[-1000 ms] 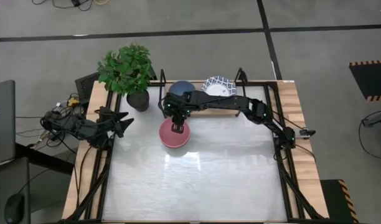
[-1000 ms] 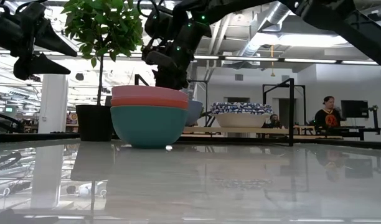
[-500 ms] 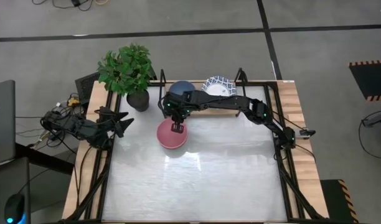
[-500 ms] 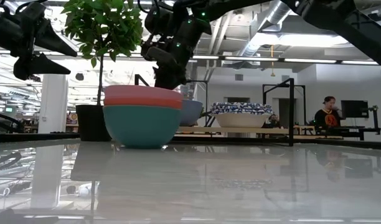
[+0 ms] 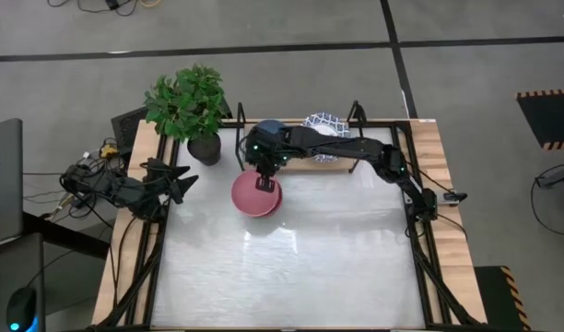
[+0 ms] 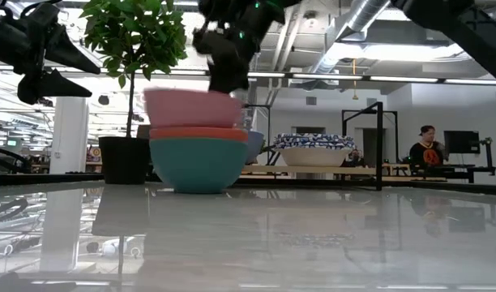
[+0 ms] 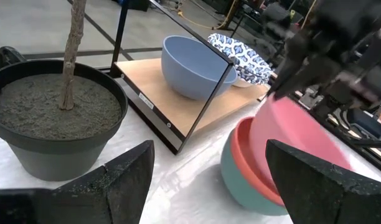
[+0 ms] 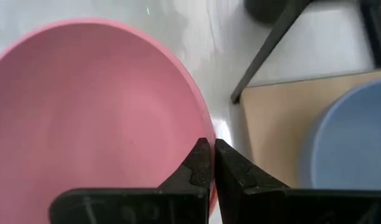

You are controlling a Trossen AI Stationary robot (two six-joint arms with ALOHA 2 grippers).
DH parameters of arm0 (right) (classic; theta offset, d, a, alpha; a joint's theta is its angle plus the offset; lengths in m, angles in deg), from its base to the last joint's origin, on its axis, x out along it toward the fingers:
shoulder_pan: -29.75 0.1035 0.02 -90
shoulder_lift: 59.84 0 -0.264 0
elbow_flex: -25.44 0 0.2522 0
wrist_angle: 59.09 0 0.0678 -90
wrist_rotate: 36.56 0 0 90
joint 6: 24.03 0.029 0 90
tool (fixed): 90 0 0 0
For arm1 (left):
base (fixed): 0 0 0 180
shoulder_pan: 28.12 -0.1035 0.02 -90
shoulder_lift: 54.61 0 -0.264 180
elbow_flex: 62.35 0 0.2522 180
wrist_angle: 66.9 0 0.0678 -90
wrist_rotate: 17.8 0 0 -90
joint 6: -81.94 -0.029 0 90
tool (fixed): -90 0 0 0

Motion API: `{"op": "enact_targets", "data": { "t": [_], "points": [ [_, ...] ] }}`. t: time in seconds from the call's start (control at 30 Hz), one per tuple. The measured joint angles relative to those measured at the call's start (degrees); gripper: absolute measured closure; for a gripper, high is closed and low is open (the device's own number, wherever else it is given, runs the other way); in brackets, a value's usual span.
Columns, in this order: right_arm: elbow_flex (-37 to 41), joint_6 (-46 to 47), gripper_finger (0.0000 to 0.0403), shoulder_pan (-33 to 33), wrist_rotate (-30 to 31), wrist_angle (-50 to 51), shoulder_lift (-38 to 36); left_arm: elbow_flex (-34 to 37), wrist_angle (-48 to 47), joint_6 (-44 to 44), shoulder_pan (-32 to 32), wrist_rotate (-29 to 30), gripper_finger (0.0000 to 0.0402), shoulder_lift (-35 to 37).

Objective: Place and stack bowls onto a shelf
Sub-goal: Stack the pink bowl on top of the blue bowl on the shelf

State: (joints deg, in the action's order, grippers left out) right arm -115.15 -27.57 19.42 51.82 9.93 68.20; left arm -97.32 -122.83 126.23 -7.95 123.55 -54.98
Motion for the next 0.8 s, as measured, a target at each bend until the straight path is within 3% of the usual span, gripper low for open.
{"op": "enact_targets", "data": {
  "t": [0.17,0.43,0.8],
  "points": [
    [0.0,0.7,0.0376,-1.2,-0.3,1.6,-4.3,0.0,0.0,0.0,0.0,0.0,0.0109,0.0],
    [0.0,12.6,0.0376,-7.6,0.6,1.8,-9.2,0.0,0.0,0.0,0.0,0.1,0.0109,0.0],
    [0.2,14.7,0.0376,-17.0,0.2,-0.7,-9.8,0.0,0.0,0.0,0.0,0.1,0.0109,0.0]
  ]
}}
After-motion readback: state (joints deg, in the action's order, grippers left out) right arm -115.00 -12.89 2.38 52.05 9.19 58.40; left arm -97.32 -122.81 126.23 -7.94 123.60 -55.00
